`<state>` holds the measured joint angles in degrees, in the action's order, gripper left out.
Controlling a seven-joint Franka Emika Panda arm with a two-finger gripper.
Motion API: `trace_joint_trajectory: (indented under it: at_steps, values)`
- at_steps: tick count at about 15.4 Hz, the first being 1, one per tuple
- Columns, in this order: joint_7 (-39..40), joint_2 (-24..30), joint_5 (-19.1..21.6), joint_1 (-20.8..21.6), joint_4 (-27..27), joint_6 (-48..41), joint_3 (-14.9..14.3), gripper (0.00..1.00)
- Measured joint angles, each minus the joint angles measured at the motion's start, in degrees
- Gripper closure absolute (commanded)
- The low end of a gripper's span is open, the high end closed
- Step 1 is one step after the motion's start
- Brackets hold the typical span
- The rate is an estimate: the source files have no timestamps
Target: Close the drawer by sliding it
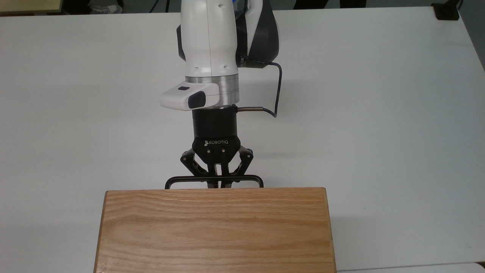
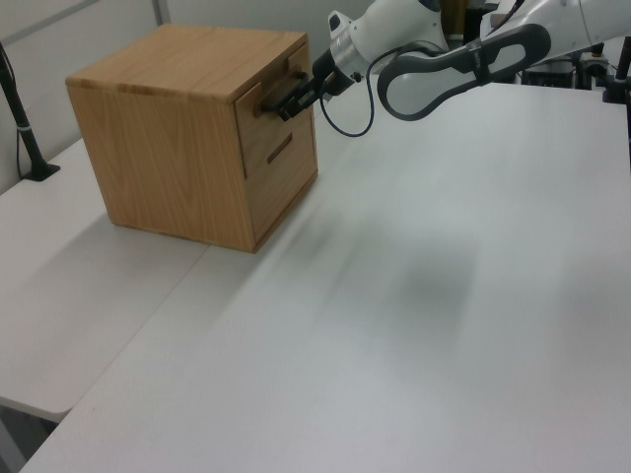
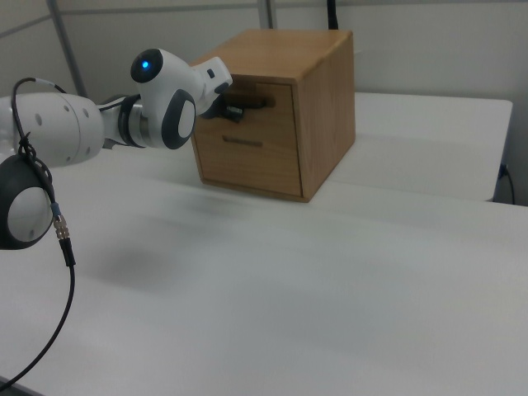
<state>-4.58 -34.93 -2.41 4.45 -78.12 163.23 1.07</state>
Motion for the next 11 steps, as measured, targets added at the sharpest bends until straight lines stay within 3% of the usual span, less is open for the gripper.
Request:
trace_joint_trajectory:
  at_steps: [4, 8, 11]
  values:
    - [0.1, 0.3, -0.1, -0.2, 0.0, -2.6, 0.0, 1.0]
    - [1.8, 3.5, -0.3, -0.7, -0.2, -16.0, 0.0, 1.0]
    - [3.9, 8.3, -0.4, -0.7, -3.2, -25.0, 0.0, 1.0]
